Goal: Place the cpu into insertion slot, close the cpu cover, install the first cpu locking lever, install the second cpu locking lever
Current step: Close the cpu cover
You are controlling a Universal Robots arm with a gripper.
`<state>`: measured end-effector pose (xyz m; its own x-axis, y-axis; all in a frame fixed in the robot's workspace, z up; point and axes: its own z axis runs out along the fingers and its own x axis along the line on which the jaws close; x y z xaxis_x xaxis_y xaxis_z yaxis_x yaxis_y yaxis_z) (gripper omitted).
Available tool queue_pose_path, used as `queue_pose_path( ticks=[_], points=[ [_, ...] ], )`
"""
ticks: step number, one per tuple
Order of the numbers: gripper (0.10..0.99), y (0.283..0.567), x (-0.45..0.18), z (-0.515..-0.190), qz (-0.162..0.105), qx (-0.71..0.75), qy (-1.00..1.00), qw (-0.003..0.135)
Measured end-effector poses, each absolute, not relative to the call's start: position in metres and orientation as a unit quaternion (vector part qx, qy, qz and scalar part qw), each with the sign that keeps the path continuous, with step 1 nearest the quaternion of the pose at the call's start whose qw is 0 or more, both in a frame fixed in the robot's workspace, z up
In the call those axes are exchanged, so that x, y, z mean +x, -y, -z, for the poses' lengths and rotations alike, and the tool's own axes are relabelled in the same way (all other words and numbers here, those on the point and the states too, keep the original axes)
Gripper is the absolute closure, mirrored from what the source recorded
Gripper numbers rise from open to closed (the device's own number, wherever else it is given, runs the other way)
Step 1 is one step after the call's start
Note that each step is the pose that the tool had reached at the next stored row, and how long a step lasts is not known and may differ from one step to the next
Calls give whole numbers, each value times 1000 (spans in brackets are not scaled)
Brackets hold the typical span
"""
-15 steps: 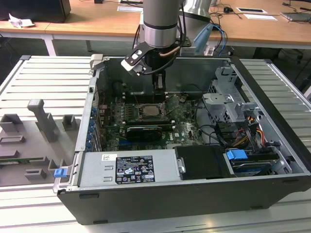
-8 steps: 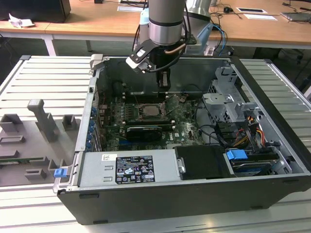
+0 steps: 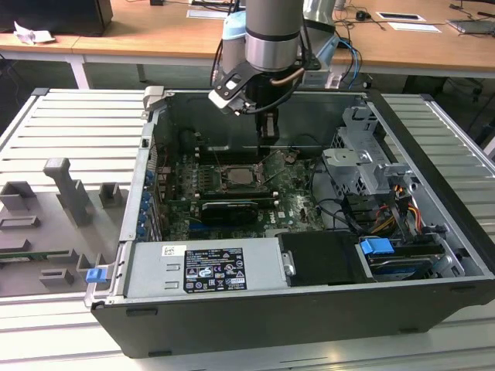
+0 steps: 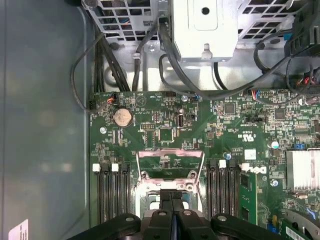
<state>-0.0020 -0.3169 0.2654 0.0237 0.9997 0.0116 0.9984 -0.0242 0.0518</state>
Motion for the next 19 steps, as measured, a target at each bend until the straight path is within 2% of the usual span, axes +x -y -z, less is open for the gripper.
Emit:
queue_pose_path(
  ticks=[19],
  points=[
    [980, 317, 24, -265, -22, 715, -698, 15]
  ],
)
